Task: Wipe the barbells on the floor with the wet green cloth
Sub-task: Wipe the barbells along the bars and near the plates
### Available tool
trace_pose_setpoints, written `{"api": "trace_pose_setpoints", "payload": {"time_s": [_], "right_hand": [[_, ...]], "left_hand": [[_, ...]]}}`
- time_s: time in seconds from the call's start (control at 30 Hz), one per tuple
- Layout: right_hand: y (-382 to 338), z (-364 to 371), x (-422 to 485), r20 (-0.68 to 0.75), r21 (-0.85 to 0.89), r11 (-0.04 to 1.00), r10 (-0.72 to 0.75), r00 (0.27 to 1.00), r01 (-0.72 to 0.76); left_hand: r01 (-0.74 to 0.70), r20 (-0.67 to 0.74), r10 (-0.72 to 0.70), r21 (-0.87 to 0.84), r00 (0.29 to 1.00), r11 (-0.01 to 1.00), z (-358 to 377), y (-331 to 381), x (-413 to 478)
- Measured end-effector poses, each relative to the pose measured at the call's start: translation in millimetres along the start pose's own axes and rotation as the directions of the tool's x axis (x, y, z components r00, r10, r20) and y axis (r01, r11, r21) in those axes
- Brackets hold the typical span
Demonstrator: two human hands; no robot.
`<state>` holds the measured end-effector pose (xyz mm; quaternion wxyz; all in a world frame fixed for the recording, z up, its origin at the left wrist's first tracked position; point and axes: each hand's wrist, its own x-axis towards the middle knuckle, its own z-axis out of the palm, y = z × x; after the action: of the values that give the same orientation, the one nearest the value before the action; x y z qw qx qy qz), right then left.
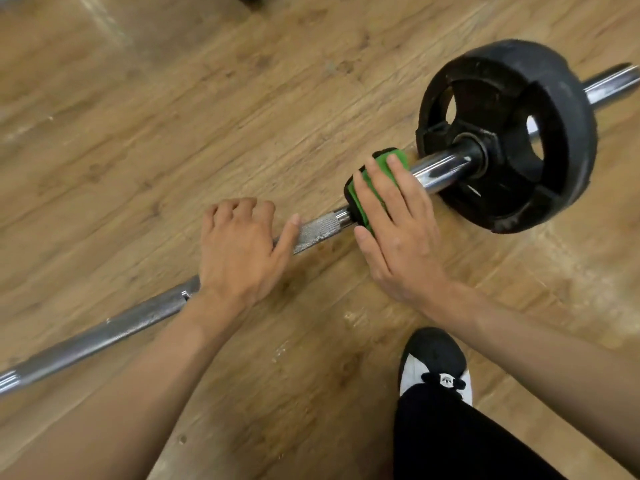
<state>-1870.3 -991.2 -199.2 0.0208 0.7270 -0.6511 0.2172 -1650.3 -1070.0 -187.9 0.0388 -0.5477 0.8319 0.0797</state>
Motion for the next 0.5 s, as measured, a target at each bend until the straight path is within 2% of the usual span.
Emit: {"api": "trace_pose_setpoints", "payload": {"time_s": [0.1, 0.23, 0.33, 0.4, 0.5], "right_hand": [[-6.0, 0.1, 6.8, 0.044, -0.068, 0.998, 0.022, 0.999, -0.019], [-20.7, -2.2, 30.3, 0.115, -0.135, 0.986, 0.114, 0.987, -0.099], [-18.5, -10.2, 31.9, 0.097, -0.025, 0.991, 0.136, 0.986, -0.134], [-12.4, -14.2, 24.8, 0.055, 0.017, 0.994, 0.105, 0.993, -0.106], [-9.3, -17.1, 29.3, 0.154, -0.116, 0.990, 0.102, 0.983, -0.084]], "left_hand": [[0.068, 0.065, -0.073, 0.079, 0.995, 0.995, -0.9, -5.1, 1.7], [0.076, 0.076, -0.085, 0.117, 0.993, 0.990, -4.5, -0.6, 6.4], [0.079, 0.067, -0.087, 0.114, 0.994, 0.990, -5.2, -3.7, 8.1], [0.075, 0.070, -0.083, 0.112, 0.994, 0.991, -5.6, -2.8, 9.1], [0.065, 0.065, -0.074, 0.120, 0.995, 0.991, -5.4, -1.2, 7.6]]}}
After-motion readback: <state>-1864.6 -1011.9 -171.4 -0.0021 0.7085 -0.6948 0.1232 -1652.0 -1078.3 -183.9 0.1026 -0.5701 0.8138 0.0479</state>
